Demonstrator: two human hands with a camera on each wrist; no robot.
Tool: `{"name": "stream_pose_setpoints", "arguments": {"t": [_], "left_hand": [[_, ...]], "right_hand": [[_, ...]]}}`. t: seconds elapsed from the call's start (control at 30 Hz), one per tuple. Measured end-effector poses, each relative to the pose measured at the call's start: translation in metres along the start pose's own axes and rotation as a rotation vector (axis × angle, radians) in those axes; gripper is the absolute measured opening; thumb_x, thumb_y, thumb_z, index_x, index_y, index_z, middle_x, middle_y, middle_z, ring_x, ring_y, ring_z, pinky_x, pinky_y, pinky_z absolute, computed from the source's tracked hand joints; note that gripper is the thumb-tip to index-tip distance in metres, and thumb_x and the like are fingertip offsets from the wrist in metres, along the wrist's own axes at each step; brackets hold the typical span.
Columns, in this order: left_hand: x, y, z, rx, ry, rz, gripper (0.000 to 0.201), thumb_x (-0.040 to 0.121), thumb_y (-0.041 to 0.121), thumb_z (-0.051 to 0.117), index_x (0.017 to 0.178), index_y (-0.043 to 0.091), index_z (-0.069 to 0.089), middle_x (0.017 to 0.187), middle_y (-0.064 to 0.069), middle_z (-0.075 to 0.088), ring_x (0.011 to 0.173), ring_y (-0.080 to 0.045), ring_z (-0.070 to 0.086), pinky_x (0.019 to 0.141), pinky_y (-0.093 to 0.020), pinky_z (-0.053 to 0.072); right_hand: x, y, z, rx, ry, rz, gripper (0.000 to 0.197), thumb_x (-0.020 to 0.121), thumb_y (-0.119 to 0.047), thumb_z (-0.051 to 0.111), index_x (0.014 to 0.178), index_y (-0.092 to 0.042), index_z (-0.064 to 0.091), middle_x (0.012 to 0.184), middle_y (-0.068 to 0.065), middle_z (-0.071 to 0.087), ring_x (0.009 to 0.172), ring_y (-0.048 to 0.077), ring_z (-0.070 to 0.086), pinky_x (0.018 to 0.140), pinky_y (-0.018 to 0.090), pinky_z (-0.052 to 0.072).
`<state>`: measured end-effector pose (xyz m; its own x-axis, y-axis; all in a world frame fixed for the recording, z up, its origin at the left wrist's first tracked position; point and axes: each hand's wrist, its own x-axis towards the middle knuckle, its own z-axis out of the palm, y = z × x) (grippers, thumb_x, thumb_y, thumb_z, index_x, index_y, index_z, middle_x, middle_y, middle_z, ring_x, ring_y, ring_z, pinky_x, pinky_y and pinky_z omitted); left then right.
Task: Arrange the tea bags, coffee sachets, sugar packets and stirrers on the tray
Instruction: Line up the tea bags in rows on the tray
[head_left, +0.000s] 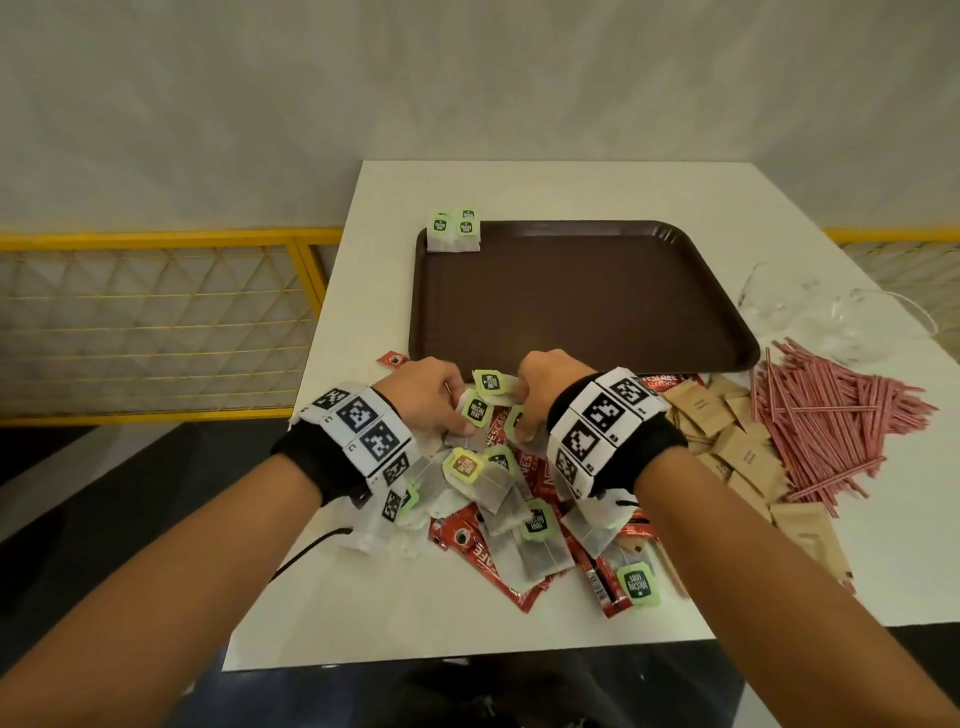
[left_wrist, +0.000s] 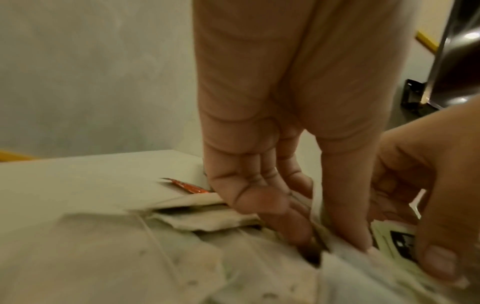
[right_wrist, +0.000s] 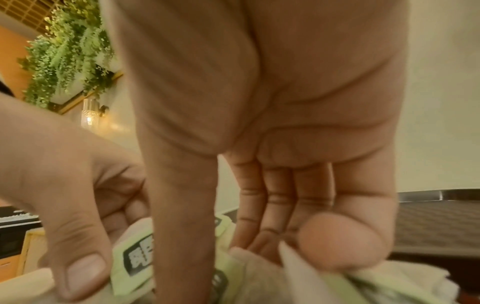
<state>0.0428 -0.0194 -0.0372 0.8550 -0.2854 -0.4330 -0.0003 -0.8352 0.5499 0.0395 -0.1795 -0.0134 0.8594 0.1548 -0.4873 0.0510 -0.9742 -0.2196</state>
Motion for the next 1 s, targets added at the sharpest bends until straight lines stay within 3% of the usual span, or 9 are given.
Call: {"name": "stream_pose_setpoints", "arguments": {"t": [0.1,0.23,0.37,0.5,0.67,0.8,0.87,0.93,1.0], "left_hand": [[-0.001,0.003,-0.006,-0.113,-0.058,0.004,0.024,0.076,0.017,0.076,0.086,0.019,0.054,0.071,0.006,0.060,0.063,-0.007,0.054,0.057,-0.018,0.041],[0.000,0.008,-0.023,-0.154,-0.135,0.008,0.014,0.084,0.015,0.067,0.090,0.022,0.057,0.074,0.005,0.060,0.063,-0.004,0.056,0.056,-0.015,0.043],[0.002,0.012,-0.042,-0.230,-0.182,-0.038,0.007,0.088,0.011,0.061,0.091,0.018,0.059,0.084,-0.004,0.059,0.071,-0.011,0.055,0.064,-0.020,0.049],[0.007,0.007,-0.065,-0.347,-0.127,-0.102,0.005,0.090,0.012,0.059,0.094,0.015,0.060,0.085,-0.005,0.060,0.071,-0.014,0.057,0.072,-0.028,0.056],[0.028,-0.002,-0.091,-0.548,0.052,-0.154,0.004,0.091,0.007,0.057,0.092,0.011,0.058,0.095,-0.008,0.062,0.074,-0.017,0.062,0.069,-0.028,0.057],[0.063,-0.007,-0.101,-0.618,0.183,-0.187,0.011,0.087,0.000,0.060,0.085,0.011,0.056,0.103,-0.014,0.060,0.080,-0.020,0.061,0.074,-0.035,0.057],[0.082,-0.007,-0.106,-0.630,0.224,-0.211,0.014,0.087,-0.002,0.060,0.083,0.011,0.055,0.102,-0.015,0.059,0.076,-0.020,0.062,0.066,-0.033,0.058],[0.102,-0.007,-0.112,-0.635,0.248,-0.228,0.016,0.088,-0.004,0.058,0.080,0.010,0.054,0.102,-0.016,0.059,0.073,-0.021,0.061,0.063,-0.035,0.057],[0.122,-0.009,-0.118,-0.605,0.291,-0.231,0.014,0.088,-0.003,0.057,0.082,0.009,0.056,0.102,-0.018,0.060,0.074,-0.023,0.062,0.066,-0.036,0.055]], "right_hand": [[0.001,0.004,-0.004,0.041,0.017,-0.004,0.036,0.077,-0.016,0.074,0.109,-0.005,0.060,0.105,0.009,0.064,0.096,0.026,0.063,0.079,0.033,0.053],[0.003,0.004,-0.023,0.121,-0.040,-0.104,0.028,0.072,-0.023,0.079,0.096,-0.011,0.068,0.084,-0.001,0.062,0.080,0.015,0.058,0.056,0.021,0.044],[0.011,0.004,-0.039,0.263,-0.063,-0.180,0.015,0.077,-0.024,0.075,0.074,-0.022,0.061,0.071,-0.007,0.057,0.065,0.007,0.052,0.060,0.020,0.045],[0.029,0.009,-0.046,0.540,-0.042,-0.122,0.012,0.085,-0.019,0.067,0.079,-0.023,0.058,0.090,0.003,0.064,0.080,0.017,0.061,0.079,0.036,0.055],[0.067,0.016,-0.048,1.027,-0.095,0.037,0.015,0.088,0.000,0.059,0.082,-0.014,0.057,0.091,0.009,0.063,0.084,0.022,0.062,0.081,0.039,0.054],[0.099,0.011,-0.053,1.085,-0.042,0.085,0.021,0.084,0.010,0.057,0.085,-0.011,0.059,0.107,0.015,0.061,0.102,0.029,0.060,0.073,0.037,0.054],[0.116,0.004,-0.061,1.112,0.015,0.092,0.025,0.084,0.010,0.057,0.104,-0.004,0.062,0.110,0.017,0.060,0.106,0.030,0.059,0.073,0.036,0.054],[0.133,-0.001,-0.072,1.121,0.071,0.092,0.033,0.083,0.011,0.057,0.115,0.001,0.059,0.114,0.020,0.061,0.109,0.033,0.059,0.082,0.040,0.054],[0.152,-0.006,-0.082,1.067,0.136,0.083,0.034,0.083,0.010,0.059,0.116,0.003,0.060,0.118,0.021,0.062,0.108,0.033,0.060,0.090,0.043,0.052]]}}
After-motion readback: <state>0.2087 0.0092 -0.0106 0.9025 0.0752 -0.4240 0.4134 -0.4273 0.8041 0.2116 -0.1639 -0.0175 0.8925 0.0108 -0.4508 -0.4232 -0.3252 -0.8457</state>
